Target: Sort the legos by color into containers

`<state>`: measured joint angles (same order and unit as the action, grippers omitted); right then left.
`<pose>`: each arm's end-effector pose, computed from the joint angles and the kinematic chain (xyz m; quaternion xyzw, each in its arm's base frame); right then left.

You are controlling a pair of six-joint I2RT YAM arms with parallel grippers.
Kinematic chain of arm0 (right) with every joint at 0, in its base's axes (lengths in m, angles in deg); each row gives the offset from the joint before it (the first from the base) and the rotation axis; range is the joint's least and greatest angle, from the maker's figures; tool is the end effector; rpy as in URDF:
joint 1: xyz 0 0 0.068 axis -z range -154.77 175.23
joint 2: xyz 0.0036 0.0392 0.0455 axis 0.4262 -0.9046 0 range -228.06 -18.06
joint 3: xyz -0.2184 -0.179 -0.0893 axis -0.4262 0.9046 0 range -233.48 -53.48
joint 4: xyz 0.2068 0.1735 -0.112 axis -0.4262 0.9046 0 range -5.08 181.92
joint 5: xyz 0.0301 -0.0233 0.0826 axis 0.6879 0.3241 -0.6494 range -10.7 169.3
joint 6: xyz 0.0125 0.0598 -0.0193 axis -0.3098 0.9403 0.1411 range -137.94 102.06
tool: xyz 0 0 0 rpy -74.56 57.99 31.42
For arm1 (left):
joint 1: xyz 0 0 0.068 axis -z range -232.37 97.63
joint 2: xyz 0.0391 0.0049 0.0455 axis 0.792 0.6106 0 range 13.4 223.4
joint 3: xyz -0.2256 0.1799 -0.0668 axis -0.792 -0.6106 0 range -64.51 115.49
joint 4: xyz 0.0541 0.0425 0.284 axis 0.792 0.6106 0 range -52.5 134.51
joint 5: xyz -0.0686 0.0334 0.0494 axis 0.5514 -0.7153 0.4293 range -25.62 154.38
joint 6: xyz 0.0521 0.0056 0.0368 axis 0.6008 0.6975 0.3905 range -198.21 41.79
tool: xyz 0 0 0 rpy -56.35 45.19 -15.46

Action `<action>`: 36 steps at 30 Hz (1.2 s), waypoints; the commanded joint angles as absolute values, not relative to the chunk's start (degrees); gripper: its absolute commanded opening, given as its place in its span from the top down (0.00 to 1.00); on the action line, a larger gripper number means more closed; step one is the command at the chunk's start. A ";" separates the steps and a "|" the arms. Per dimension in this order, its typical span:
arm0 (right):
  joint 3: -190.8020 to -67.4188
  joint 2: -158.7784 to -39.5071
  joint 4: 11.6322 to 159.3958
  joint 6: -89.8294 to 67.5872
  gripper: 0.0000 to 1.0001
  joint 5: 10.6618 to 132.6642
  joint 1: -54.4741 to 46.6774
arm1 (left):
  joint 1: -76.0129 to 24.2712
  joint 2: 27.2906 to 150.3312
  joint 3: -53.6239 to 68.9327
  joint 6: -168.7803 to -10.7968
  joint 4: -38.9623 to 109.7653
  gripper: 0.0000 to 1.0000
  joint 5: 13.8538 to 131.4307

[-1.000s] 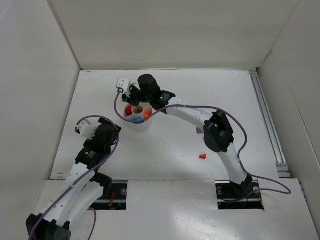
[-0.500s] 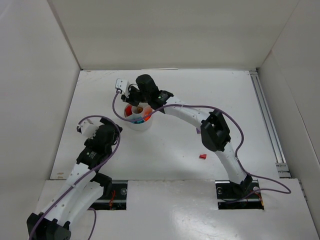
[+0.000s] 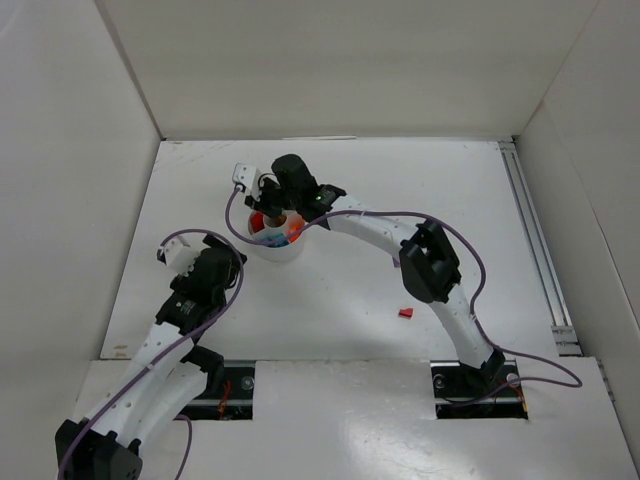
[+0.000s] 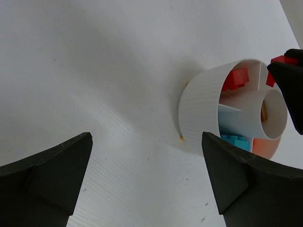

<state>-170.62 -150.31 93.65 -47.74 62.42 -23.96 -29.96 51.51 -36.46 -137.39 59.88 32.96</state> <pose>0.3868 0.4699 0.2631 -0.5890 0.5886 0.2122 0.5115 0.1719 -0.0430 0.2396 -0.3899 0.7595 -0.1232 0.5060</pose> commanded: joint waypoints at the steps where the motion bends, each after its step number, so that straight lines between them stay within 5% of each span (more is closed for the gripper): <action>1: -170.46 -149.81 93.00 -48.17 0.68 62.87 -23.99 | -30.05 50.67 -36.83 -136.30 58.69 0.00 32.83; 9: -170.46 -149.28 93.00 -48.17 0.54 62.87 -23.99 | -30.05 50.14 -36.83 -136.30 58.69 0.00 32.83; 25: -165.98 -140.42 93.00 -48.87 0.50 64.88 -23.99 | -30.05 49.09 -36.83 -131.31 56.06 0.00 37.83; 29: -161.15 -132.95 93.00 -49.49 0.29 68.22 -22.77 | -30.05 48.04 -36.83 -126.74 51.66 0.00 43.54; 31: -157.29 -127.59 92.39 -49.49 0.01 70.41 -21.37 | -30.05 48.03 -36.31 -125.51 51.05 0.00 45.39; 36: -145.87 -116.26 92.39 -48.79 0.00 75.96 -16.19 | -29.34 48.03 -35.07 -122.42 47.27 0.00 50.75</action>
<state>-150.31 -121.89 94.07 -49.25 70.79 -20.33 -29.87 48.78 -36.68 -126.33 52.16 45.88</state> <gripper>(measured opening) 0.994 0.997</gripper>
